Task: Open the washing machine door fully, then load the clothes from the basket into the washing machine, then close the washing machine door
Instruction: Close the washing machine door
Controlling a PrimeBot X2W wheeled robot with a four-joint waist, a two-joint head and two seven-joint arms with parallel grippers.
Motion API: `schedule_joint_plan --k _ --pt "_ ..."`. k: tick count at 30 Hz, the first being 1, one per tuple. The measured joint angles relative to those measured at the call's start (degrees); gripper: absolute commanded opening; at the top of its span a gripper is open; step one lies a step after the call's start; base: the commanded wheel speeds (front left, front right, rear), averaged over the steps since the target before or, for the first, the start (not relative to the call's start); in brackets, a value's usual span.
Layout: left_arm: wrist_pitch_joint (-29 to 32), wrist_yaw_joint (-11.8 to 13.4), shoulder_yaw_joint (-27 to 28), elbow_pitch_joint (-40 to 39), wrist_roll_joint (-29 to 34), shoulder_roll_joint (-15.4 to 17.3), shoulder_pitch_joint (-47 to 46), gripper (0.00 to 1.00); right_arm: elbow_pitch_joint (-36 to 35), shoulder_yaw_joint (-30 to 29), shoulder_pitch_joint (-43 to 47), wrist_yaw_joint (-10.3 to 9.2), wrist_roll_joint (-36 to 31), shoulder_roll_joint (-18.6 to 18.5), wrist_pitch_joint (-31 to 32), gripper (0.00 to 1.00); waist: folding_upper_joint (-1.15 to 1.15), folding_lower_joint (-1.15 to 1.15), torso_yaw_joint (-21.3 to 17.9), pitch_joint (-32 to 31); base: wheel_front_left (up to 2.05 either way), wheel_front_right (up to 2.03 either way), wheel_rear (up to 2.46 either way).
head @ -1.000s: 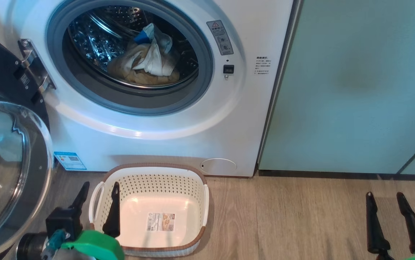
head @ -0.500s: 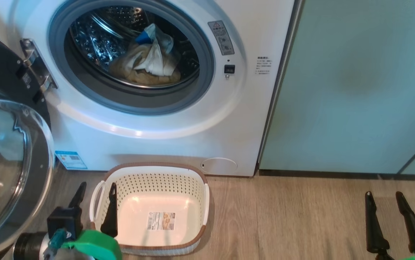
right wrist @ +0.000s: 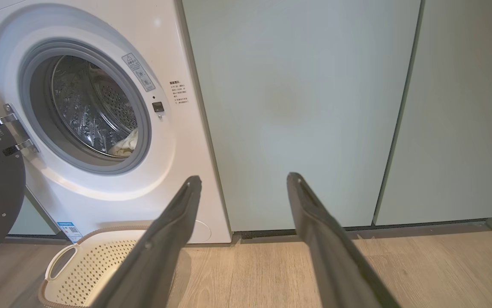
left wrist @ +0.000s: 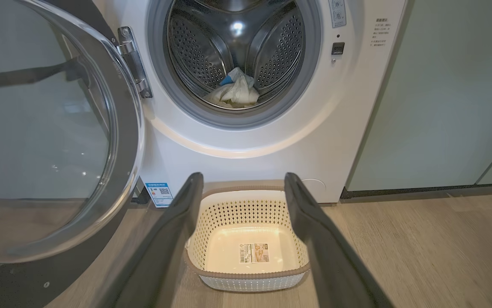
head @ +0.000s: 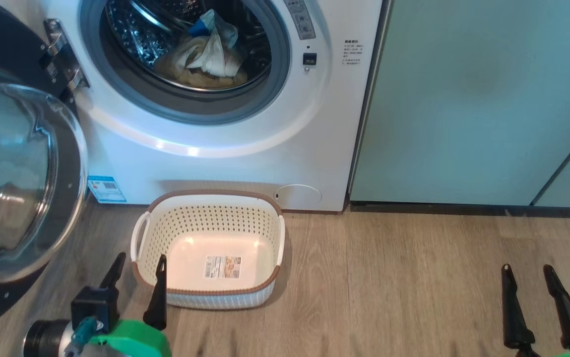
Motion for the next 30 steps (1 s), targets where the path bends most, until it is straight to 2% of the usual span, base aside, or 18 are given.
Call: schedule_joint_plan --k 7,30 --pt "0.00 -0.03 -0.01 -0.14 -0.41 0.13 -0.01 1.00 0.11 -0.15 0.02 0.00 0.02 0.00 -0.04 1.00 0.00 0.00 0.69 0.09 -0.60 0.60 0.00" --pt "0.00 0.03 -0.29 -0.42 -0.43 0.40 -0.01 1.00 0.31 -0.33 0.04 0.00 0.04 0.00 -0.05 1.00 0.00 0.00 1.77 -0.65 0.00 0.00 0.00"
